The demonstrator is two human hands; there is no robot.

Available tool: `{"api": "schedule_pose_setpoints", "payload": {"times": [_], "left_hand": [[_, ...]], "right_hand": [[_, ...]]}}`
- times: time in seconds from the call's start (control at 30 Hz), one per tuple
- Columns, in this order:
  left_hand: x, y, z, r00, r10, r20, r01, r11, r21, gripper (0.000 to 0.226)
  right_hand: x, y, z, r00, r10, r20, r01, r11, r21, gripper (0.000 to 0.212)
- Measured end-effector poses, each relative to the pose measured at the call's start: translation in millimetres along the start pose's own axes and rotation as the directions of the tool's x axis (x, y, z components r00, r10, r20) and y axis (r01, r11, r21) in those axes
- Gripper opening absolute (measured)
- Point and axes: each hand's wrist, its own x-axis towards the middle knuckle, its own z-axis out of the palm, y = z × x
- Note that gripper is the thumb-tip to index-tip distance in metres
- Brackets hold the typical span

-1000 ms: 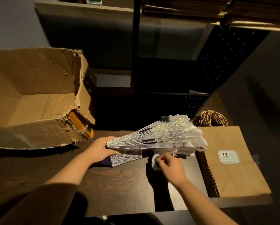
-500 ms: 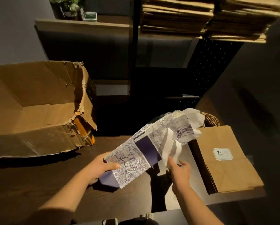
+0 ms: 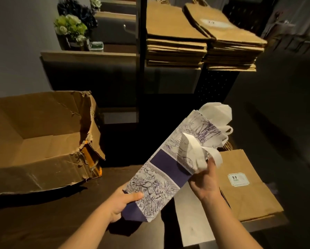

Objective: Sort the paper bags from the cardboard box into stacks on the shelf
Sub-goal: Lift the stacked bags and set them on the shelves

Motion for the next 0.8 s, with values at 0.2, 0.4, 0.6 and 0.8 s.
{"api": "schedule_pose_setpoints", "payload": {"times": [0.2, 0.4, 0.6, 0.8], "left_hand": [[-4, 11, 39, 0.998, 0.05, -0.049, -0.059, 0.98, -0.188, 0.07], [7, 40, 79, 0.978, 0.144, -0.148, -0.184, 0.936, -0.3, 0.039], [32, 81, 116, 0.955, 0.143, -0.259, -0.224, 0.922, -0.316, 0.024], [52, 94, 132, 0.938, 0.036, -0.344, -0.155, 0.934, -0.323, 0.054]], "right_hand": [[13, -35, 49, 0.952, -0.255, 0.169, 0.303, 0.857, -0.416, 0.043], [10, -53, 79, 0.982, -0.047, 0.184, 0.106, 0.939, -0.326, 0.032], [9, -33, 65, 0.967, -0.009, 0.255, 0.146, 0.84, -0.523, 0.037], [9, -29, 59, 0.976, -0.038, 0.216, 0.172, 0.743, -0.647, 0.024]]}}
